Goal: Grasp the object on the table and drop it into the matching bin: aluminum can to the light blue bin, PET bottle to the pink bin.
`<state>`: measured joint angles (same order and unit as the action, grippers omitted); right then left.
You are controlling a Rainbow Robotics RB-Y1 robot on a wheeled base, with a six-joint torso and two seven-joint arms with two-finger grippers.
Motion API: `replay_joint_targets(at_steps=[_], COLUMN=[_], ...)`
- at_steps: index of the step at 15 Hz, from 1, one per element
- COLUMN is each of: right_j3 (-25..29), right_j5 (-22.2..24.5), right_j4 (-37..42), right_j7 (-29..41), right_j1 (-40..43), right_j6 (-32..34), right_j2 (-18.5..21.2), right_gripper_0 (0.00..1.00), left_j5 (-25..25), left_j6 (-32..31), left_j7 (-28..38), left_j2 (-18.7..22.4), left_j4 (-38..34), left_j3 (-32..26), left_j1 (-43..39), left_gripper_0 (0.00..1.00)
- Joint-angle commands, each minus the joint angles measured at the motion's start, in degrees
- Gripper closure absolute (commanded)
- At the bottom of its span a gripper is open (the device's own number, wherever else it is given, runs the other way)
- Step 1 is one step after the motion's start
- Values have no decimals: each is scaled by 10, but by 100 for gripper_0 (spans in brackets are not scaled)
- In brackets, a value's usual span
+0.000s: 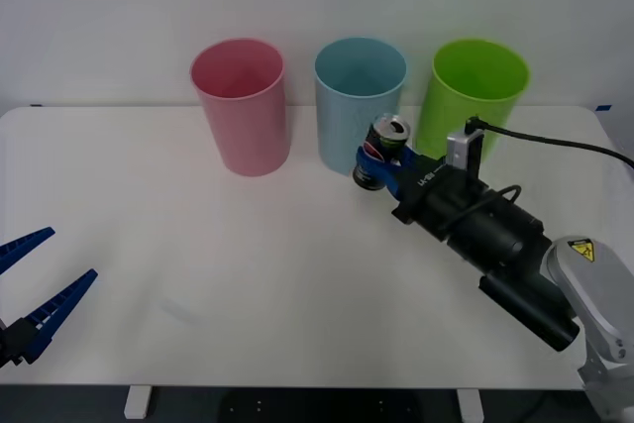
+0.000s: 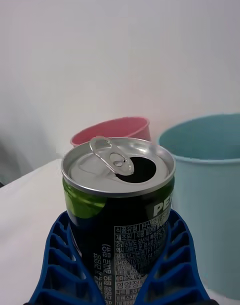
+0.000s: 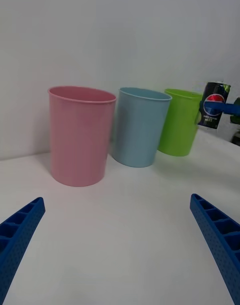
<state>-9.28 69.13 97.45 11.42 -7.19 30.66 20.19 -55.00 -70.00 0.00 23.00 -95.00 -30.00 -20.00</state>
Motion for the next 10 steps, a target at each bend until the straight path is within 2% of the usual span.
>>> replay_joint_targets(at_steps=[1, 8, 10], right_j3=[17, 47, 60], right_j5=[24, 43, 68], right_j4=[35, 57, 57], right_j7=[59, 142, 172], right_j1=[0, -50, -69], right_j6=[9, 38, 51], right_j2=[13, 60, 64], right_gripper_0=[100, 100, 100], left_j5=[0, 0, 0], left_j6=[0, 0, 0], left_j7=[0, 0, 0], left_j2=[0, 0, 0], left_j4=[0, 0, 0], left_j3=[0, 0, 0], left_j1=[0, 0, 0], left_gripper_0=[0, 0, 0])
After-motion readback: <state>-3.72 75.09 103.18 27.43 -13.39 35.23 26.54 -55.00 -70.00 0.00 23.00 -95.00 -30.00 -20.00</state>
